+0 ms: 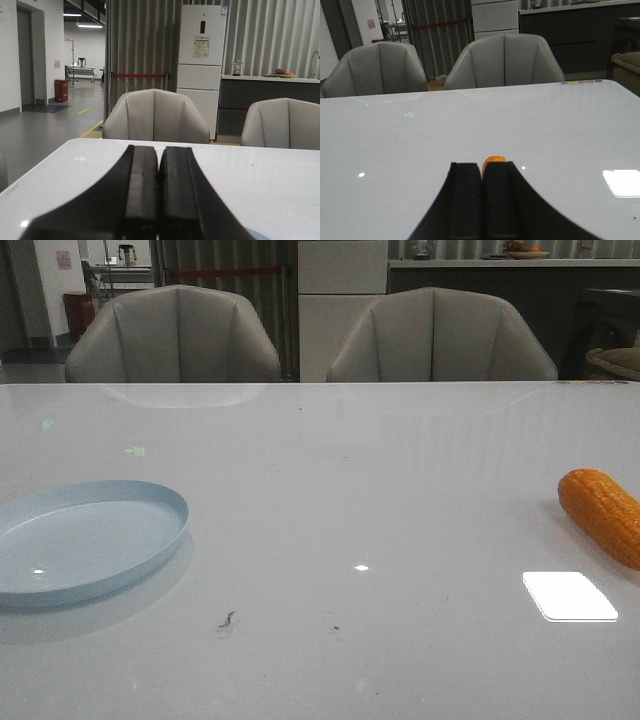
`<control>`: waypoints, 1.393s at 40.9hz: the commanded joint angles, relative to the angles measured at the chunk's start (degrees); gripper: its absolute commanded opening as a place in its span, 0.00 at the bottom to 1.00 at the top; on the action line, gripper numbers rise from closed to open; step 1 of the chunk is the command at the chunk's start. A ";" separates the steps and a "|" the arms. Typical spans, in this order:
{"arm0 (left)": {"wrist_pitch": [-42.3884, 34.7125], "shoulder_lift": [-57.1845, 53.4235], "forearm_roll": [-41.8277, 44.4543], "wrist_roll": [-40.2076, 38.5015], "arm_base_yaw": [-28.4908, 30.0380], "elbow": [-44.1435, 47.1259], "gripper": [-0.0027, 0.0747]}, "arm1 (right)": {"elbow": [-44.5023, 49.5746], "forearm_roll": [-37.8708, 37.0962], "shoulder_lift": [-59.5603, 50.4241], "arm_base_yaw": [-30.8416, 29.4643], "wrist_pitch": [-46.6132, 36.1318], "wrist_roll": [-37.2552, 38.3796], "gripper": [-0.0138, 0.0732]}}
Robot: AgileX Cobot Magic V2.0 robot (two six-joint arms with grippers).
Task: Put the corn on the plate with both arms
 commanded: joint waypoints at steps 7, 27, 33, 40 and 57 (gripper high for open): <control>-1.95 -1.14 0.05 0.00 -0.11 -2.43 0.16 | -5.02 0.13 -1.40 -0.16 -5.03 -0.16 0.22; 8.91 -0.92 -0.05 0.00 -0.11 -14.85 0.16 | -15.94 0.65 -0.70 -0.16 4.91 0.03 0.22; 9.25 -0.92 -0.05 0.00 -0.11 -17.84 0.16 | -20.29 0.88 2.94 -0.16 4.98 0.03 0.22; 8.98 -0.89 0.07 0.32 -0.11 -21.24 0.16 | -28.61 1.46 11.56 -0.16 4.93 0.03 0.22; 8.84 16.64 0.07 0.00 -0.11 -25.52 0.16 | -35.54 1.46 32.82 -0.16 5.00 0.03 0.22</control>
